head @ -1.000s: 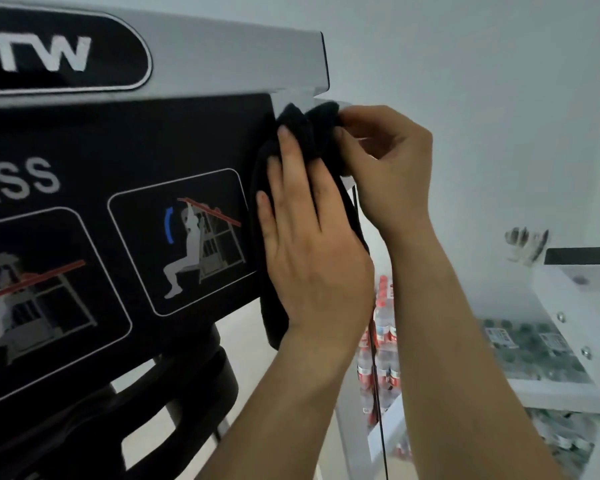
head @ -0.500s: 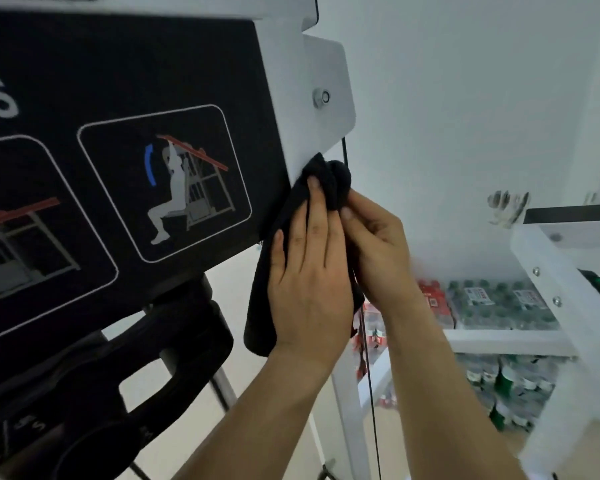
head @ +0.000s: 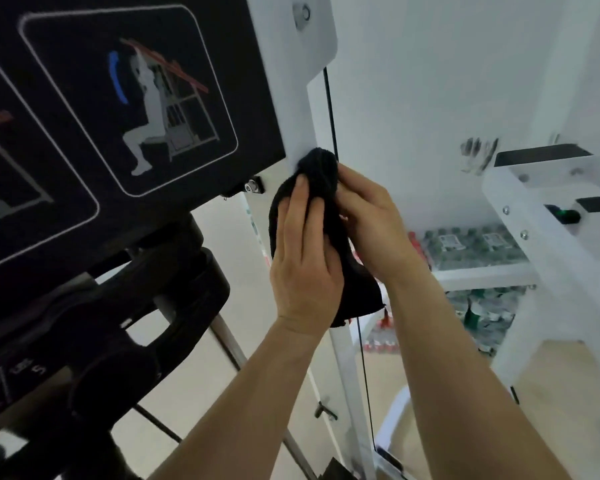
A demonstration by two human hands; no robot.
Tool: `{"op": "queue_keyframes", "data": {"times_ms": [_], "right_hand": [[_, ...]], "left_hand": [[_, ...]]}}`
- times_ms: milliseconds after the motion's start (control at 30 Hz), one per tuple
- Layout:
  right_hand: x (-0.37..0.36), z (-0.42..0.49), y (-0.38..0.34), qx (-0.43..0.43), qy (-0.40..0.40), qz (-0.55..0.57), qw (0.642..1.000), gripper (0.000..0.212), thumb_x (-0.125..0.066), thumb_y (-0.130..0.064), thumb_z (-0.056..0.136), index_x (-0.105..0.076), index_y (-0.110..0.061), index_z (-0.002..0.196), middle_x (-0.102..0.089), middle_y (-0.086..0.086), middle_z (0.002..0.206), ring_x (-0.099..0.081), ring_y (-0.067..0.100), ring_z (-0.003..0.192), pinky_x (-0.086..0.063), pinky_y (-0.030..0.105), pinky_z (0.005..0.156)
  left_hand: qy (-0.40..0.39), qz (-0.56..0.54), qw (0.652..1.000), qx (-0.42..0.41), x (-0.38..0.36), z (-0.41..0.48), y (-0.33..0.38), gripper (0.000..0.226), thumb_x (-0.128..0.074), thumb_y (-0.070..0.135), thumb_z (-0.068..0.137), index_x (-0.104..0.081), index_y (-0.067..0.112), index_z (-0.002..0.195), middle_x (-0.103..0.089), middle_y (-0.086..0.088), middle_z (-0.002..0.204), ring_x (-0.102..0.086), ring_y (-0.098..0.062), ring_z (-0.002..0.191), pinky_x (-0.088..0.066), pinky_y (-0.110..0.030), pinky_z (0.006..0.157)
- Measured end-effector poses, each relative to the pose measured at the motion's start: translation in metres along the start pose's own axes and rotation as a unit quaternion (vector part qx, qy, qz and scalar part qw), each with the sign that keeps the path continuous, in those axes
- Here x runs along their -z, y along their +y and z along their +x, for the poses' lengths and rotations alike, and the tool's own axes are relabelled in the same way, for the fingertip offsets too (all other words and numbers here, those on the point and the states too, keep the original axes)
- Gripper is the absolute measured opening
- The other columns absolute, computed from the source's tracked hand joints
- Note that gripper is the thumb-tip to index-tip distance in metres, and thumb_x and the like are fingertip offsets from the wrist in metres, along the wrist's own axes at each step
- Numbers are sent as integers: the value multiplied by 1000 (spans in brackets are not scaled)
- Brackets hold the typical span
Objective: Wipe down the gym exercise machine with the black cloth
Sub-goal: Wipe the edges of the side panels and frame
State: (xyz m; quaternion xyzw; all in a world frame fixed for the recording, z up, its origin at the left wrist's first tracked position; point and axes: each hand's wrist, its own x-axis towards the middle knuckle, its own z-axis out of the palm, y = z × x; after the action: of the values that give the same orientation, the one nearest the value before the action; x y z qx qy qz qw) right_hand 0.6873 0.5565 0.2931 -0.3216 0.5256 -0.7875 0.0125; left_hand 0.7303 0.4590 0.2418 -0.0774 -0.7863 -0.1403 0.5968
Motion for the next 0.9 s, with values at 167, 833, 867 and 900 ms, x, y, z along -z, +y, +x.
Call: {"op": "queue_keyframes", "data": {"times_ms": [167,833,867,900], "right_hand": [[-12,-3,-14,16,36,-40,998,32,-37,-23,108,-67,-23,120,-73,-7,113,-66,10,108,-49,24,90],[-30,-3,5,45,63,-112,991,35,-44,-21,108,-52,-11,140,-66,-1,128,-60,8,121,-48,30,106],[-31,-6,11,41,71,-109,991,35,-45,-21,107,-51,-11,141,-66,-2,129,-60,6,121,-48,28,106],[-31,-11,17,33,79,-102,991,35,-45,-21,107,-51,-12,141,-65,-3,129,-60,6,121,-48,28,106]], "left_hand": [[31,-78,995,55,9,4,4,53,-64,-11,84,-50,-1,134,-39,-28,143,-40,-38,136,-37,-36,115],[-46,-102,990,81,-6,-9,-11,51,-29,18,108,-8,7,153,-16,-26,161,-12,-33,152,-31,-57,116],[-49,-99,990,85,-6,-10,-12,51,-30,17,108,-8,8,153,-15,-25,161,-12,-32,152,-32,-56,116],[-55,-100,990,88,-6,-13,-13,50,-29,18,108,-8,8,153,-15,-24,161,-11,-30,152,-31,-56,117]]}}
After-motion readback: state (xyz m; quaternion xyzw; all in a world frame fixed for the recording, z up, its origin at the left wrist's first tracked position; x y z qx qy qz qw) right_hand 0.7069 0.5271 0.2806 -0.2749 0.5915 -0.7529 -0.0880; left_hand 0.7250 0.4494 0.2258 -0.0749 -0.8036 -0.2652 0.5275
